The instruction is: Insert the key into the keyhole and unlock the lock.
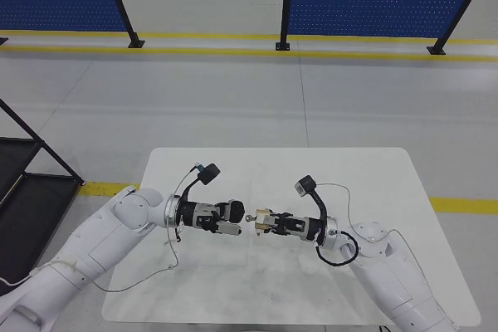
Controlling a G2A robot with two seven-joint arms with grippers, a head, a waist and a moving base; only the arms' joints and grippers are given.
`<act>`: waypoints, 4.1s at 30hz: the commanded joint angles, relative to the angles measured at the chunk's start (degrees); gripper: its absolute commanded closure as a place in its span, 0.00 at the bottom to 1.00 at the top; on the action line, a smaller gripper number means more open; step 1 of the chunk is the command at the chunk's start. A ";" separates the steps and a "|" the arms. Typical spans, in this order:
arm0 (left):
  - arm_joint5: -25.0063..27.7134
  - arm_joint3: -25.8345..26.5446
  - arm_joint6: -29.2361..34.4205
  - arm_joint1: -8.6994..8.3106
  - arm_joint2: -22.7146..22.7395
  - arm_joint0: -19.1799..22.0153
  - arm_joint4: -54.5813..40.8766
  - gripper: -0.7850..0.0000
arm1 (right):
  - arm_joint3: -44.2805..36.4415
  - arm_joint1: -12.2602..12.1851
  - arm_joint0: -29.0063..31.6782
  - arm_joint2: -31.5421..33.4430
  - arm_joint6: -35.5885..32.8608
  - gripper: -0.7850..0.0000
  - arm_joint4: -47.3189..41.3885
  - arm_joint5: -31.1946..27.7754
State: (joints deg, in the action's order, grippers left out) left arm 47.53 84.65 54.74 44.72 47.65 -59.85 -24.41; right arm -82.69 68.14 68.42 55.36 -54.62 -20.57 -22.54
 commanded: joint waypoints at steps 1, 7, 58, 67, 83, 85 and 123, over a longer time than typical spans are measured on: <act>0.00 0.00 0.00 0.00 0.00 0.00 0.00 0.00 | 0.00 0.00 0.00 0.00 0.00 1.00 0.00 0.00; -6.06 0.39 0.29 0.25 -0.01 -1.15 -5.85 0.00 | 0.00 0.00 0.00 0.00 0.00 1.00 0.00 0.00; -14.70 8.04 -1.10 0.72 10.94 -11.11 1.05 0.84 | 0.00 0.00 0.00 0.00 0.00 1.00 0.00 0.00; -16.67 9.02 -1.25 0.97 11.76 -11.82 1.93 0.88 | 0.00 0.00 0.00 0.00 0.00 1.00 0.00 0.00; -19.26 7.63 -0.08 2.17 11.08 -10.64 0.75 1.00 | 0.00 0.00 0.00 0.00 0.00 1.00 0.00 0.00; -19.39 7.30 0.07 2.31 11.09 -10.46 0.75 1.00 | 0.00 0.00 0.00 0.00 0.00 1.00 0.00 0.00; -9.23 6.04 -2.06 3.99 12.59 -10.29 11.44 1.00 | 0.00 0.00 0.00 0.00 0.00 1.00 0.00 0.00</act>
State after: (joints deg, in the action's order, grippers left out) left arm 37.82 90.56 53.20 48.69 60.16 -69.97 -13.61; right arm -82.69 68.14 68.42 55.36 -54.62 -20.57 -22.54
